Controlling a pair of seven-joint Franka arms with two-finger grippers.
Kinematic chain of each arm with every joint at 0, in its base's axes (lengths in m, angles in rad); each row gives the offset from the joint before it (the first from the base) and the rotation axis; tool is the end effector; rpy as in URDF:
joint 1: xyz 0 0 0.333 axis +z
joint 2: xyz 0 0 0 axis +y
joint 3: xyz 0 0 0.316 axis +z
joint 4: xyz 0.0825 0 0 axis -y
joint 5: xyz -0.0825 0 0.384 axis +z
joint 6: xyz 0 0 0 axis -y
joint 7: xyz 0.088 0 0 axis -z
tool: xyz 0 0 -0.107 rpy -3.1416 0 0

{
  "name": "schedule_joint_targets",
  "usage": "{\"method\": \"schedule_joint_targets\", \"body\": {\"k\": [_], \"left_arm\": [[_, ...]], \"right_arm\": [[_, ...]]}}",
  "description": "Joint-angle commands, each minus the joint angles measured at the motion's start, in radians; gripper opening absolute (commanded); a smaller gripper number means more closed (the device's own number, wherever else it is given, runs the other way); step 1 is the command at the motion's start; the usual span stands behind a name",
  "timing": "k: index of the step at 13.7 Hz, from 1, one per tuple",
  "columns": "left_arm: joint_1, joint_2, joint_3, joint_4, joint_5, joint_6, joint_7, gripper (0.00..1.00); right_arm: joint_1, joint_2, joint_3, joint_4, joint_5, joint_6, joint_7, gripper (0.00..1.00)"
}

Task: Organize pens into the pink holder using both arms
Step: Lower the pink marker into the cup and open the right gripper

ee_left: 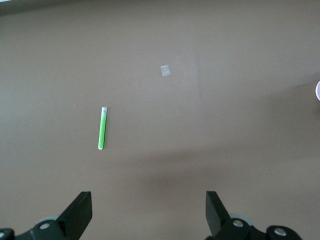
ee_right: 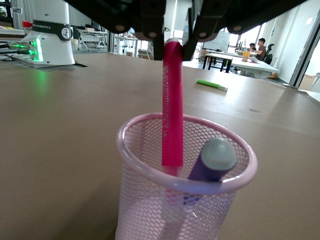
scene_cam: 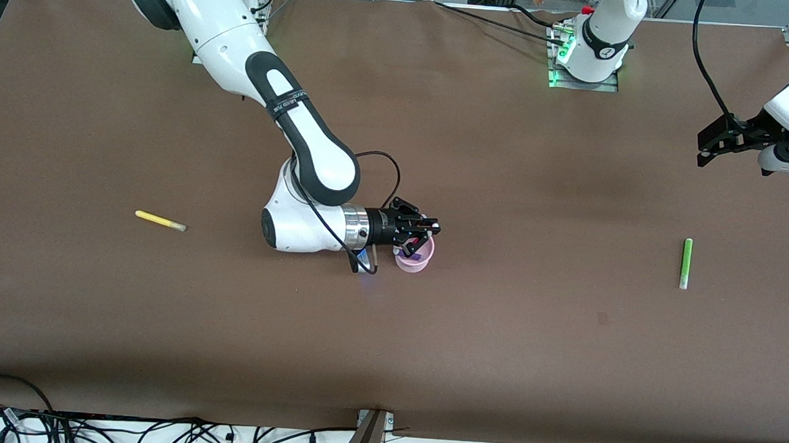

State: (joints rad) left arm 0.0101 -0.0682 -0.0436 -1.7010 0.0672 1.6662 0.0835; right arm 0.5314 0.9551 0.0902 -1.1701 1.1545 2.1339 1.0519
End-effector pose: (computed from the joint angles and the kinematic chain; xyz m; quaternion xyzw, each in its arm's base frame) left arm 0.5406 -0.0123 0.6086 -0.9974 0.0610 -0.0158 0.0354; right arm 0.6236 0.4681 0.2366 -0.7310 0.4713 0.3643 0.3330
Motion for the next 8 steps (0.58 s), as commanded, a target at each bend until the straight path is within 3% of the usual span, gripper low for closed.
{"method": "schedule_joint_targets", "body": {"k": [1,6,8], "left_arm": [[0.004,0.01,-0.004,0.027,-0.017,-0.019,-0.005,1.0],[0.005,0.01,-0.004,0.027,-0.017,-0.019,-0.004,1.0],[0.005,0.01,-0.004,0.027,-0.017,-0.019,-0.004,1.0]], "right_arm": [[-0.021,0.013,0.003,0.026,0.022,-0.022,-0.018,0.37],[-0.045,-0.004,0.003,0.035,0.018,-0.066,-0.012,0.4],[-0.053,-0.038,-0.029,0.037,-0.034,-0.116,-0.024,0.55]]}}
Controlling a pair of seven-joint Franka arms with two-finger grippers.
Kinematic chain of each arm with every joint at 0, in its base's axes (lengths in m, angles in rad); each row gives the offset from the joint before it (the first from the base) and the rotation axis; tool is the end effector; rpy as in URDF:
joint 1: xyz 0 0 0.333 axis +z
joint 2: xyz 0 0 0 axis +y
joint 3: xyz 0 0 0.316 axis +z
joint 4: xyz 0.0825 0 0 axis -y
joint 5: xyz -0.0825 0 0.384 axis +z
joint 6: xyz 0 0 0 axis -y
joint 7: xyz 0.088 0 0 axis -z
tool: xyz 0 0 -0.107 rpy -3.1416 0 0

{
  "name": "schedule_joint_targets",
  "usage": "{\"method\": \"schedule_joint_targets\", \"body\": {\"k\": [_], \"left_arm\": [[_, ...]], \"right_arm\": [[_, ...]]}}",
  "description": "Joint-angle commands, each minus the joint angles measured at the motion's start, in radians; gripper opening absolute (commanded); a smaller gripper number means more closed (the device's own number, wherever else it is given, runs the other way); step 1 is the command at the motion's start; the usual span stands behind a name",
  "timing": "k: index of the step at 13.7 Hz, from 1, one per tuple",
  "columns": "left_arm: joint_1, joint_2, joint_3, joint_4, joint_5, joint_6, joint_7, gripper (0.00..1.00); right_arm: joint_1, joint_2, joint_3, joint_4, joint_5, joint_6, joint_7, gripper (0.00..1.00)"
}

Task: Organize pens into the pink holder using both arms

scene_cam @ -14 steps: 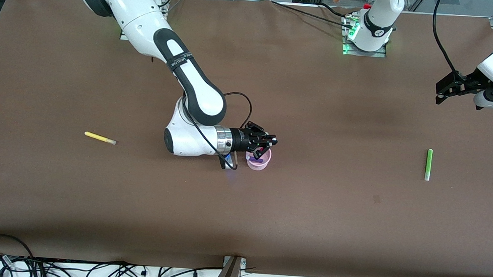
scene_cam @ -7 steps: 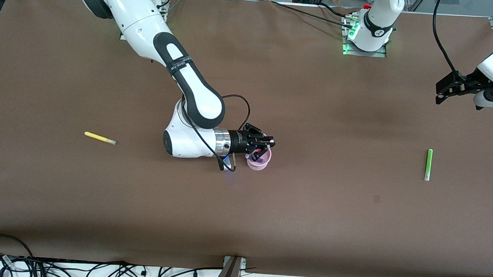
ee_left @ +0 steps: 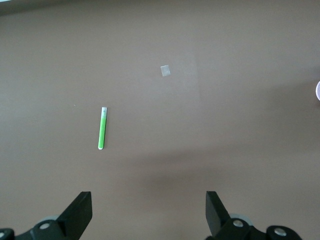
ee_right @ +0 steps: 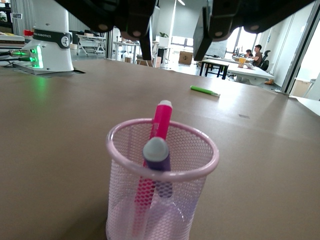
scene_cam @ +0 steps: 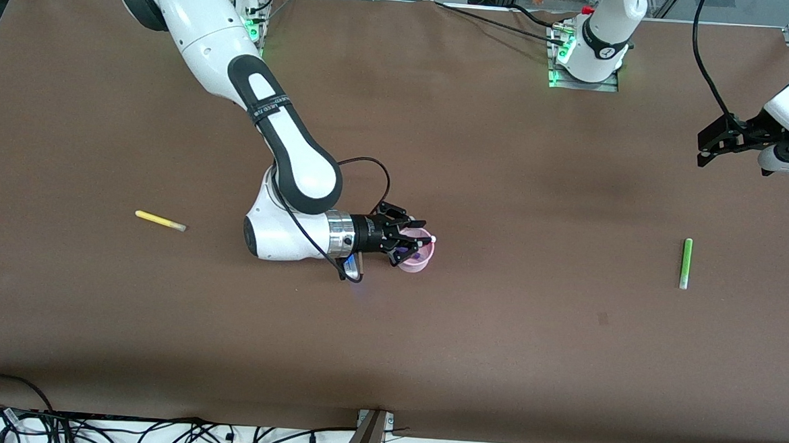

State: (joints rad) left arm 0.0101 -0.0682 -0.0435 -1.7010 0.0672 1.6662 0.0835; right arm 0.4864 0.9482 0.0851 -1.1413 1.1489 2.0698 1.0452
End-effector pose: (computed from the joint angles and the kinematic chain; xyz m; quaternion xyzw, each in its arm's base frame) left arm 0.5406 -0.0122 0.6086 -0.9974 0.0610 -0.0158 0.0354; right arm 0.6439 0.4441 0.2542 -0.7296 0.4625 0.3696 0.3423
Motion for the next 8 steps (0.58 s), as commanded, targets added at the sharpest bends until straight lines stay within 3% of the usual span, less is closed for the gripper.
{"method": "schedule_joint_targets", "body": {"k": [1,3,5,8], "left_arm": [[0.005,0.011,-0.004,0.027,-0.017,-0.019,-0.004,1.0],[0.007,0.01,-0.004,0.027,-0.017,-0.019,-0.004,1.0],[0.005,0.01,-0.004,0.027,-0.017,-0.019,-0.004,1.0],[0.005,0.011,-0.004,0.027,-0.017,-0.019,-0.004,1.0]], "right_arm": [[-0.011,-0.06,-0.033,0.005,-0.088,-0.071,-0.065,0.68],[-0.014,-0.139,-0.062,-0.02,-0.249,-0.123,-0.161,0.98],[-0.017,-0.202,-0.129,-0.066,-0.351,-0.173,-0.316,1.0],[-0.023,-0.246,-0.282,-0.098,-0.351,-0.328,-0.566,1.0]]}}
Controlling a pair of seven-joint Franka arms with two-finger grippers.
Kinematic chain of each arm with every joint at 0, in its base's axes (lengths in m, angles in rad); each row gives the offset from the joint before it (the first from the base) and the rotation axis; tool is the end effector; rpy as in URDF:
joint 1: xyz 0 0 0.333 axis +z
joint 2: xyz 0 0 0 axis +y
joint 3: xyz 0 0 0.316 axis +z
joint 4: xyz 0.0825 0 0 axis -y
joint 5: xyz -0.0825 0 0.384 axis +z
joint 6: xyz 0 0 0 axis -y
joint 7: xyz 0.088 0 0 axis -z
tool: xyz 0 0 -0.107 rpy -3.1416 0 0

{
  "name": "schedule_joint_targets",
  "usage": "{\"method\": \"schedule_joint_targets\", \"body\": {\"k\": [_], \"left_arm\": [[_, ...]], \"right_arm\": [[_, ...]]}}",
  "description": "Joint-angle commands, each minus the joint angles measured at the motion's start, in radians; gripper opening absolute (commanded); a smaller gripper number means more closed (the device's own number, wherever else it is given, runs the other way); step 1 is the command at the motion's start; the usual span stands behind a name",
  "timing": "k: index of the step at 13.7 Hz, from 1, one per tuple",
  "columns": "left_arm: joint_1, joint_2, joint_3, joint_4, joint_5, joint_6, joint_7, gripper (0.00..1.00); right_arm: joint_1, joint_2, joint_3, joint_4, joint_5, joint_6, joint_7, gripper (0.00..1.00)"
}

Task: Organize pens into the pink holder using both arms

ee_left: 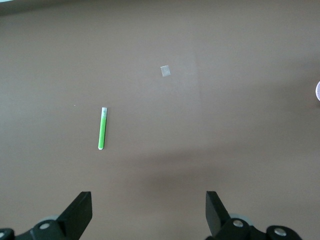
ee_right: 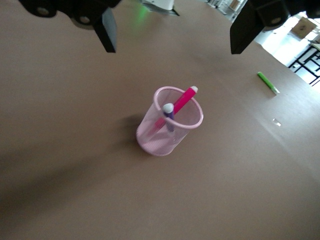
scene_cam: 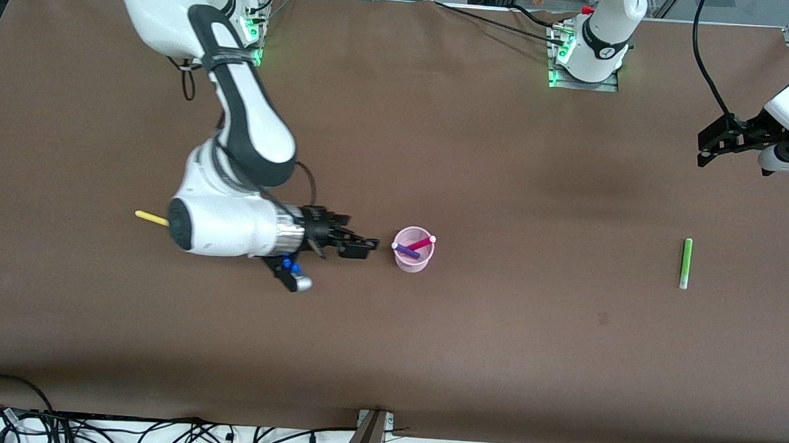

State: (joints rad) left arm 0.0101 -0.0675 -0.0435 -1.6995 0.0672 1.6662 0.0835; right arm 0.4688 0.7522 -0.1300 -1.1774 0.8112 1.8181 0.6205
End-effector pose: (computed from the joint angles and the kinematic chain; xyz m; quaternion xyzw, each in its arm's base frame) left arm 0.5409 -0.0122 0.6090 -0.9974 0.0610 -0.0162 0.0354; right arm 0.6748 0.3310 0.3554 -0.9116 0.2330 0.1988 0.2742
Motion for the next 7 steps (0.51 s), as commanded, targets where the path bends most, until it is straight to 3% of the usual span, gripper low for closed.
{"method": "schedule_joint_targets", "body": {"k": [1,5,7], "left_arm": [[0.005,0.009,-0.004,0.026,-0.017,-0.019,-0.004,1.0],[0.005,0.009,-0.004,0.026,-0.017,-0.019,-0.005,1.0],[0.005,0.009,-0.004,0.026,-0.017,-0.019,-0.005,1.0]], "right_arm": [[-0.007,-0.062,-0.11,-0.062,-0.011,-0.115,-0.19,1.0],[-0.006,-0.114,-0.241,-0.062,-0.023,-0.244,-0.301,1.0],[-0.001,-0.151,-0.27,-0.061,-0.155,-0.272,-0.385,1.0]]}}
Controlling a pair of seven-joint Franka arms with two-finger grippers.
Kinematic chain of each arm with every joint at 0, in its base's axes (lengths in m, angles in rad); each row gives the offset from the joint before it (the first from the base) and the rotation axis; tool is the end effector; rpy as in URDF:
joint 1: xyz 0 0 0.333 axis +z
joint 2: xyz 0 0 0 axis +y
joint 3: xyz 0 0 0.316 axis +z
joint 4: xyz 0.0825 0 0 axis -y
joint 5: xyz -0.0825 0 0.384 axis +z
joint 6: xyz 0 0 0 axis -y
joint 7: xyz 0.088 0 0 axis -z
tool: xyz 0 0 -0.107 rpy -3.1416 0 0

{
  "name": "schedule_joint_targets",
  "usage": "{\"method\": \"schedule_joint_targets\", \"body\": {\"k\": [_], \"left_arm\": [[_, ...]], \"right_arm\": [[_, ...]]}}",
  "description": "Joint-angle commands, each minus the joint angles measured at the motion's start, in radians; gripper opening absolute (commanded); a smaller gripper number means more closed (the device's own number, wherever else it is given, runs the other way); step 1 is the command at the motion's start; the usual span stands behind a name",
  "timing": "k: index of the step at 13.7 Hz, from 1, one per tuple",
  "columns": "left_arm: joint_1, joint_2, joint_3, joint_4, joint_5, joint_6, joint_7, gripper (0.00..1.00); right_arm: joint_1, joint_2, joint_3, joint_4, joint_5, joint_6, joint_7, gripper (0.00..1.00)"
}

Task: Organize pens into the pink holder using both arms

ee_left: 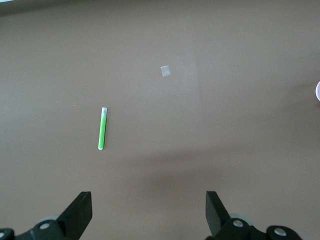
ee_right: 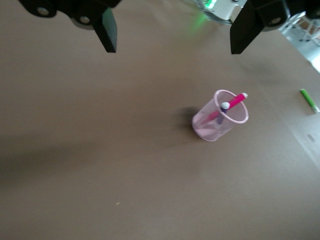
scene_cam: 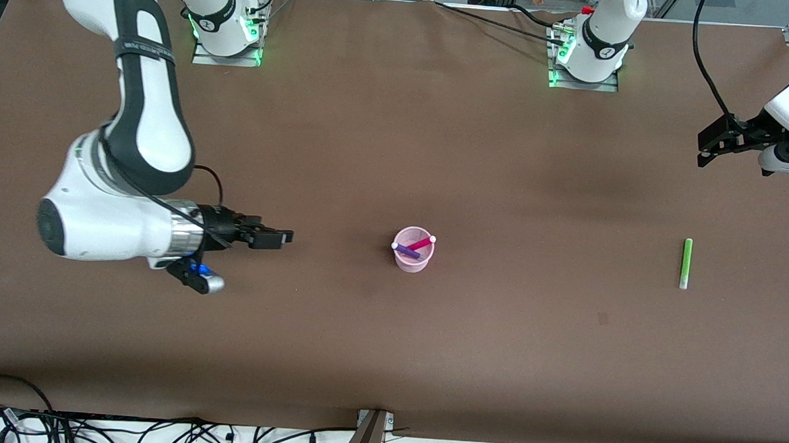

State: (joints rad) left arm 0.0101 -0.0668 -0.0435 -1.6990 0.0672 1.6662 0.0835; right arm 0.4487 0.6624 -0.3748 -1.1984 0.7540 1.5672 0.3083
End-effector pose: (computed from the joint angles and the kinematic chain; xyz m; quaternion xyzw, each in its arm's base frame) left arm 0.5411 -0.0122 0.6088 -0.9974 0.0610 -0.0161 0.0354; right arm 0.6884 0.1959 0.4063 -0.9496 0.1360 0.1696 0.2259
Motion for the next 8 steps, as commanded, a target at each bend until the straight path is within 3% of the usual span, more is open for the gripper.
{"method": "schedule_joint_targets", "body": {"k": [1,5,8], "left_arm": [[0.005,0.008,-0.004,0.025,-0.017,-0.019,-0.005,1.0],[0.005,0.008,-0.004,0.025,-0.017,-0.019,-0.005,1.0],[0.005,0.008,-0.004,0.025,-0.017,-0.019,-0.005,1.0]], "right_arm": [[0.022,-0.082,-0.029,-0.041,-0.155,-0.021,-0.119,1.0],[0.024,-0.225,-0.026,-0.085,-0.376,-0.059,-0.254,1.0],[0.028,-0.424,-0.019,-0.258,-0.519,-0.043,-0.287,1.0]]}}
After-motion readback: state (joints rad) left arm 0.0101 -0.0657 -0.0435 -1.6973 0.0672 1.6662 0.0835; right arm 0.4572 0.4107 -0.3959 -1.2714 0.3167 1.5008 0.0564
